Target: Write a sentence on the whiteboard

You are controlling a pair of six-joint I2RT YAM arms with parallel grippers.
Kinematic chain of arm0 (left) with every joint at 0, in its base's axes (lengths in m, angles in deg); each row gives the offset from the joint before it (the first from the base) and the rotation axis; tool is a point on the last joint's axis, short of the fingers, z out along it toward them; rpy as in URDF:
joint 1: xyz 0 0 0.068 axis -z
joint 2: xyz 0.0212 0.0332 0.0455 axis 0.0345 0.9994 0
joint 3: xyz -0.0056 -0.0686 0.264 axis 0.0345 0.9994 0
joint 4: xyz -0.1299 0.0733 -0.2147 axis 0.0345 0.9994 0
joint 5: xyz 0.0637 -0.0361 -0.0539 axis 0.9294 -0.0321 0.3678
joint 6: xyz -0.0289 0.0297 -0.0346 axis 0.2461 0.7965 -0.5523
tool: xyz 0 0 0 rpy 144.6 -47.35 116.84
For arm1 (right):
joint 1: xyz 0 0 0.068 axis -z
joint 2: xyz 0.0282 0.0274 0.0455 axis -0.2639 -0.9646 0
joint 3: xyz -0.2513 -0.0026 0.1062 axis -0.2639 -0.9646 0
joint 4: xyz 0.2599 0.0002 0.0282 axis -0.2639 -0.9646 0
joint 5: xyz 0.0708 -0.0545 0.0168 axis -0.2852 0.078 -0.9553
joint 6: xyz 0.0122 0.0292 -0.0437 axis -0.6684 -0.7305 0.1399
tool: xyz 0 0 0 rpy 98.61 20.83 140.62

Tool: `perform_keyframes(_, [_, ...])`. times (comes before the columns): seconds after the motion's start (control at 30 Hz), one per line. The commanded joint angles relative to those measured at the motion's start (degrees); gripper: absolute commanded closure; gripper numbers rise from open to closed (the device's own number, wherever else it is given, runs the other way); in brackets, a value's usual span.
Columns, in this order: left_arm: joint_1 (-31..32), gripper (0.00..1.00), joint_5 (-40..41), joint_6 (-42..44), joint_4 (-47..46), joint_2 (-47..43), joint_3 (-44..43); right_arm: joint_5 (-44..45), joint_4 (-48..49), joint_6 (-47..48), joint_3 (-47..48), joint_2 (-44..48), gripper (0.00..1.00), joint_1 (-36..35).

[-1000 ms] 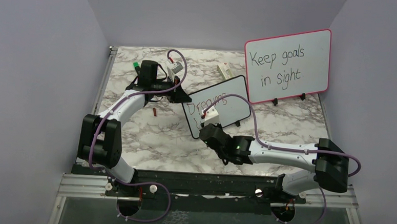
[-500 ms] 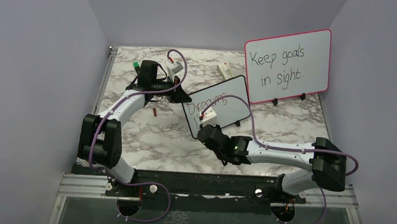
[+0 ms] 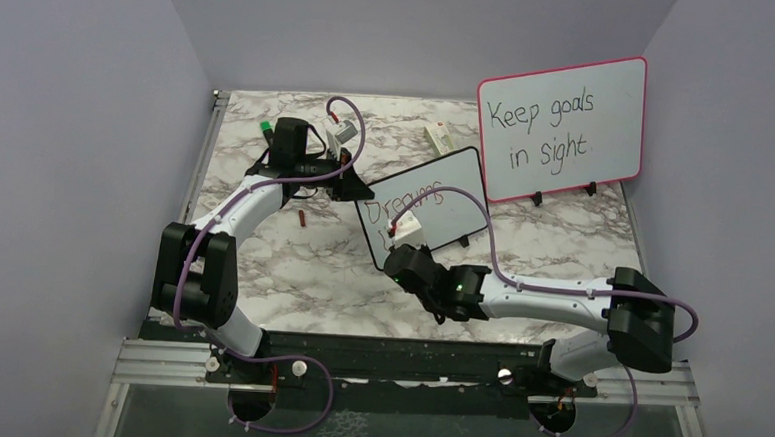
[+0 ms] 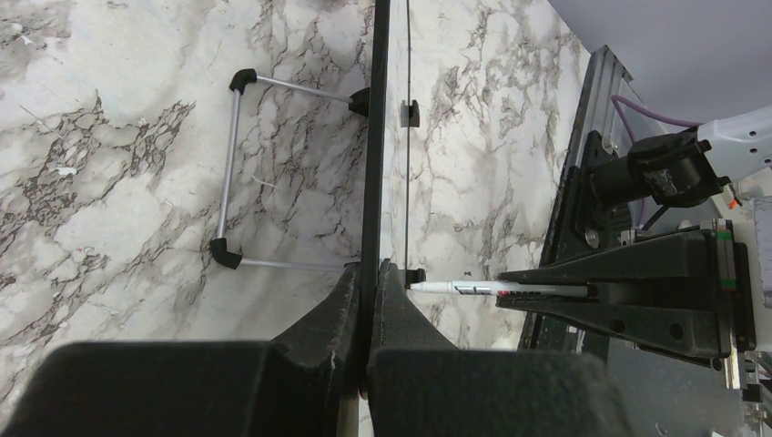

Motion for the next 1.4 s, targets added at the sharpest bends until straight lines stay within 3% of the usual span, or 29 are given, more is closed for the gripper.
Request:
perform_keyframes(0.0, [1.97, 1.00, 10.93, 3.96, 7.11, 4.33, 2.96, -1.04, -1.96, -1.03, 1.93, -1.11, 0.99, 0.25])
perform_keyframes(0.53, [1.97, 1.00, 11.04, 3.87, 7.11, 3.98, 2.96, 2.29, -0.03, -0.97, 0.46, 4.57, 0.99, 0.41])
perform_keyframes(1.37, [1.97, 1.00, 11.13, 3.90, 7.11, 4.22, 2.96, 4.22, 2.56, -2.51, -1.01, 2.63, 0.99, 2.40])
